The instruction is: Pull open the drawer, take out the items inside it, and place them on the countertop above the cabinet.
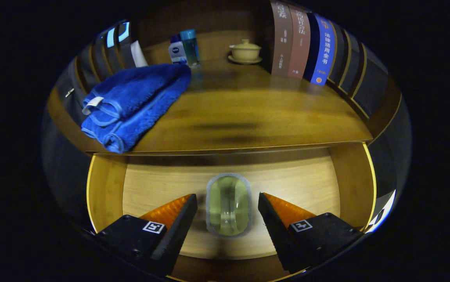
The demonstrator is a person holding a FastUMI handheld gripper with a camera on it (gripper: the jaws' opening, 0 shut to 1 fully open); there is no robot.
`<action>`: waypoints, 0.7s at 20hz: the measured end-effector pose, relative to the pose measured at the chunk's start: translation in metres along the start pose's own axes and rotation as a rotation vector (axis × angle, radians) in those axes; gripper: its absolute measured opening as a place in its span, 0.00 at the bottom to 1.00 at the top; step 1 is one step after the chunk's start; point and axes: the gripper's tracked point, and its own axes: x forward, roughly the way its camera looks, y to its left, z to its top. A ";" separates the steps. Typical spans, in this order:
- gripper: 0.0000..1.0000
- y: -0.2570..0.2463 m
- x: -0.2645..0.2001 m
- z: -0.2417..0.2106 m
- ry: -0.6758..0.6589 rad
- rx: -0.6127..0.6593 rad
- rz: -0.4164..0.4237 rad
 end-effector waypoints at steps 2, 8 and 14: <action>0.99 -0.002 0.008 -0.004 0.032 -0.001 -0.005; 0.73 -0.001 0.020 -0.016 0.125 -0.031 -0.015; 0.22 0.000 0.020 -0.014 0.131 -0.033 -0.010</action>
